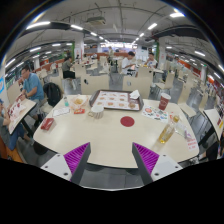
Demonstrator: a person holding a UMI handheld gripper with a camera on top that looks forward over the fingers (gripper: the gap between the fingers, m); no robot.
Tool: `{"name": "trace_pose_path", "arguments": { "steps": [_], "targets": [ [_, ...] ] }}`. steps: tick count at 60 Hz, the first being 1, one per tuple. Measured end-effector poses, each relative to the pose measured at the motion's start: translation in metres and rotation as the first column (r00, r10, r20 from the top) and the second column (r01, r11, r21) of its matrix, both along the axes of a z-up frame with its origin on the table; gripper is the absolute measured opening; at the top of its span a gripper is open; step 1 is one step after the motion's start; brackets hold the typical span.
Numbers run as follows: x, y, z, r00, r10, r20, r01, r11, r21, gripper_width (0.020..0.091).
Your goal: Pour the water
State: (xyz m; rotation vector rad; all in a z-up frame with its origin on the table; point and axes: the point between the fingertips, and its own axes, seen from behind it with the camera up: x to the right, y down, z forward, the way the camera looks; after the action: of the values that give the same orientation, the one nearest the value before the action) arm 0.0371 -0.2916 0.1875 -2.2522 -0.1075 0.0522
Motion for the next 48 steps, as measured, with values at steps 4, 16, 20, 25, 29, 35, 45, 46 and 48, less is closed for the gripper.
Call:
{"name": "trace_pose_path", "arguments": {
  "steps": [4,16,20,25,29,35,45,46,48],
  "targets": [
    [-0.010,0.005,0.001,1.000,-0.006,-0.011,0.006,1.000,0.003,0.0855],
    [0.060,0.005,-0.019,0.999,-0.038,-0.013,0.038,0.999,0.013,0.0851],
    [0.088,0.010,-0.027,0.998,-0.065,0.000,0.065,0.997,0.030,0.0851],
    [0.130,0.021,-0.044,0.995,-0.092,0.026,0.091,0.995,0.049,0.0852],
    [0.165,0.034,-0.056,0.993,-0.111,0.049,0.107,0.991,0.076,0.0852],
    [0.212,0.061,-0.072,0.987,-0.145,0.074,0.135,0.983,0.123,0.0851],
    [0.262,0.111,-0.106,0.983,-0.174,0.054,0.166,0.976,0.138,0.0852],
    [0.264,0.116,-0.109,0.984,-0.174,0.048,0.166,0.976,0.140,0.0855],
    [0.268,0.126,-0.114,0.984,-0.174,0.036,0.167,0.975,0.147,0.0851]
  ]
}}
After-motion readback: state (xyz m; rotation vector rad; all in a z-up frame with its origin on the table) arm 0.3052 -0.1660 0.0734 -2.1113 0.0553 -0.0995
